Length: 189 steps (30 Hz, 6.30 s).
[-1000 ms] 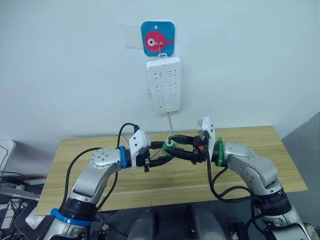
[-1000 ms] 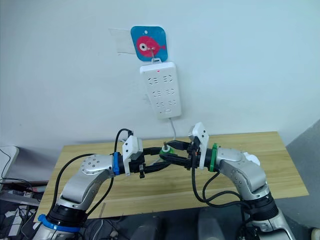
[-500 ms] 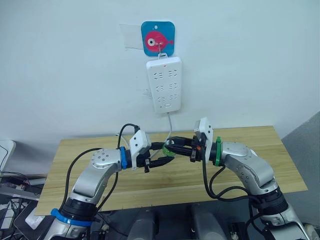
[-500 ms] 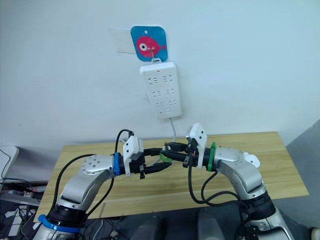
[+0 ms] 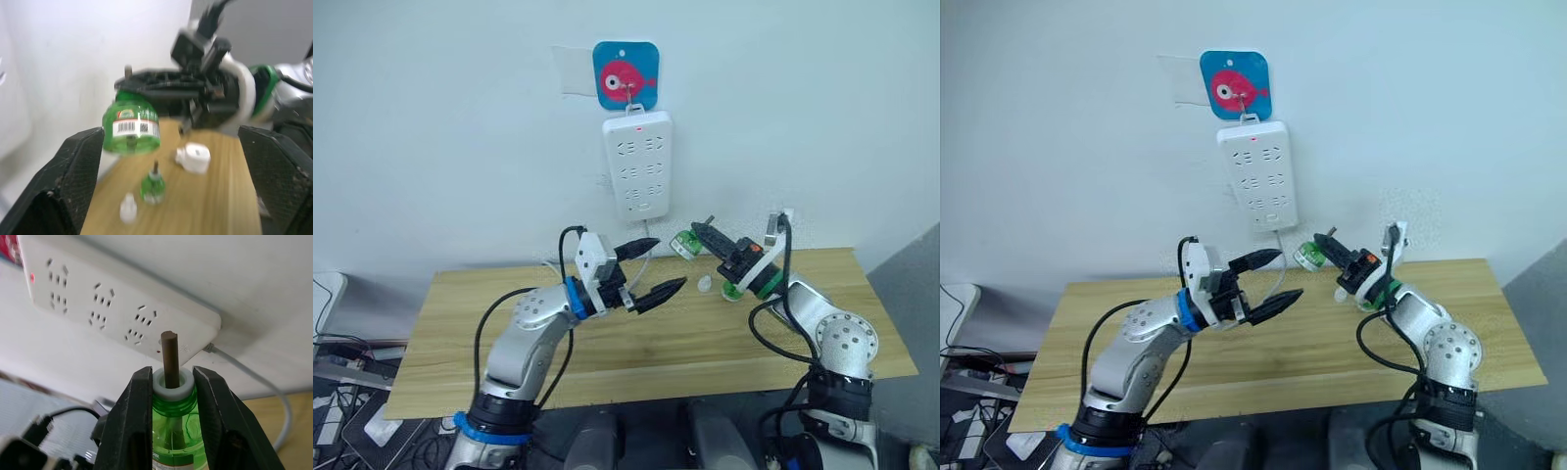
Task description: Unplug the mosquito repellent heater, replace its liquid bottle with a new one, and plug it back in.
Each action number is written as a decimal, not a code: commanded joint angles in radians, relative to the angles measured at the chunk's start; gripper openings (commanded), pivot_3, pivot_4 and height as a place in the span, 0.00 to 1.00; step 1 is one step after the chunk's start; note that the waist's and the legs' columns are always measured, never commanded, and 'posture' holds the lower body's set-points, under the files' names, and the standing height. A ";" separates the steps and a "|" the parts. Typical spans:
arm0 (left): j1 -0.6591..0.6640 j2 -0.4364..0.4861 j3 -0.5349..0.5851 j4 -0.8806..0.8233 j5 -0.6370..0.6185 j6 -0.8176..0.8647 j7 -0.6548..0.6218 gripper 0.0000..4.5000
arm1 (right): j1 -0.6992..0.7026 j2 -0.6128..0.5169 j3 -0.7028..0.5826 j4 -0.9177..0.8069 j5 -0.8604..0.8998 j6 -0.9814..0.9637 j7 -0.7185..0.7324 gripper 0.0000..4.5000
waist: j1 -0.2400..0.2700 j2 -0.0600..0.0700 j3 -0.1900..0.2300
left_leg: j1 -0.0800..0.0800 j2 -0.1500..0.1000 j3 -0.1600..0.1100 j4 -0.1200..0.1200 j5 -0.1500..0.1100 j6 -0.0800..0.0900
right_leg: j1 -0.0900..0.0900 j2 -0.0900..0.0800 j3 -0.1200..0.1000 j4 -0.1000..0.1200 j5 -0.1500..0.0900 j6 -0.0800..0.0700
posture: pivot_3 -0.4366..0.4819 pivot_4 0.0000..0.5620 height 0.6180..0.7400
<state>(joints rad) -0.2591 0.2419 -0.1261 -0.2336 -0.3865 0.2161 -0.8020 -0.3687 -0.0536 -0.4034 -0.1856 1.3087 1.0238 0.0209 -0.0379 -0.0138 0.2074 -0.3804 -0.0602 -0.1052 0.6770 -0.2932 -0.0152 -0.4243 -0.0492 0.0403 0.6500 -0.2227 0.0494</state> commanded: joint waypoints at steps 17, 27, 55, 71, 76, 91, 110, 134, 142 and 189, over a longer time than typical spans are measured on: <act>-0.111 -0.112 -0.034 0.149 0.137 -0.274 0.122 1.00 | 0.001 -0.100 0.138 -0.073 0.521 -0.161 -0.310 0.19 | -0.017 0.001 -0.001 | 0.000 0.000 0.001 0.000 0.000 0.001 | 0.000 0.006 0.001 0.000 0.000 0.000 | 0.39 0.29 1.00; -0.125 -0.135 -0.038 0.178 0.141 -0.296 0.139 1.00 | 0.016 -0.120 0.200 -0.111 0.565 -0.236 -0.330 0.19 | -0.019 0.001 -0.001 | 0.000 0.001 0.001 0.000 0.000 0.001 | 0.000 0.006 0.001 0.000 0.000 0.000 | 0.37 0.30 1.00; -0.119 -0.144 -0.045 0.174 0.145 -0.299 0.179 0.50 | 0.010 -0.157 0.274 -0.135 0.592 -0.319 -0.337 0.19 | -0.019 0.001 -0.001 | -0.001 0.001 0.000 0.000 0.000 0.001 | 0.000 0.008 0.001 -0.001 0.000 0.000 | 0.38 0.32 1.00; -0.105 -0.077 -0.023 0.152 0.107 -0.257 0.139 0.50 | 0.074 -0.674 0.327 -0.108 0.375 0.065 0.027 0.97 | -0.013 0.001 -0.001 | -0.001 0.001 0.000 0.001 -0.001 0.002 | 0.002 0.008 0.001 -0.003 0.000 0.000 | 0.37 0.35 1.00; -0.078 -0.030 -0.014 0.134 0.090 -0.252 0.099 0.50 | 0.093 -1.065 0.474 0.077 -0.160 -0.013 0.483 0.99 | -0.014 0.000 0.000 | -0.001 0.001 0.001 0.002 -0.001 0.003 | 0.003 0.008 0.001 -0.004 0.000 0.001 | 0.37 0.36 1.00; -0.018 -0.015 -0.010 0.079 0.101 -0.238 0.110 0.50 | -0.322 -0.889 0.752 0.914 -1.036 -0.370 0.838 0.99 | -0.012 0.001 0.003 | 0.000 0.002 0.005 0.001 -0.001 0.003 | 0.002 0.008 0.004 -0.004 0.000 0.001 | 0.42 0.38 1.00; 0.000 -0.003 -0.017 0.055 0.106 -0.218 0.124 0.50 | -0.380 -0.759 0.662 1.041 -1.207 -0.284 0.897 0.99 | 0.007 0.002 0.004 | 0.000 0.001 0.003 0.001 -0.001 0.003 | 0.002 0.007 0.003 -0.004 0.000 0.001 | 0.45 0.40 1.00; 0.022 0.020 -0.020 0.013 0.092 -0.180 0.104 0.50 | -0.354 -0.790 0.634 0.958 -1.275 -0.317 1.127 0.66 | 0.007 0.002 0.009 | 0.000 0.001 0.002 0.001 -0.001 0.002 | 0.003 0.007 0.002 -0.004 0.000 0.001 | 0.46 0.41 1.00; 0.056 0.103 -0.037 -0.110 -0.097 -0.030 -0.059 0.50 | -0.433 -0.962 0.461 0.539 -0.715 0.525 1.553 0.66 | 0.000 0.009 0.019 | -0.001 0.002 0.000 0.000 -0.002 0.003 | 0.002 0.003 0.001 -0.005 0.000 0.000 | 0.43 0.41 1.00; -0.107 0.047 -0.084 -0.050 -0.090 0.009 -0.133 0.50 | -0.350 -0.845 0.303 0.461 0.458 0.589 0.466 0.66 | 0.006 0.006 0.020 | -0.005 -0.001 0.003 0.002 -0.002 0.005 | 0.000 0.000 0.000 -0.005 0.000 0.001 | 0.39 0.35 1.00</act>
<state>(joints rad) -0.3485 0.2986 -0.2112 -0.2645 -0.4697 0.2477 -0.9302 -0.7183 -0.8860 -0.0942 0.3105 1.7173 1.6058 0.4861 -0.0323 -0.0075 0.2278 -0.3852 -0.0608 -0.1022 0.6786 -0.2956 -0.0103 -0.4246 -0.0489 0.0406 0.6447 -0.2226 0.0506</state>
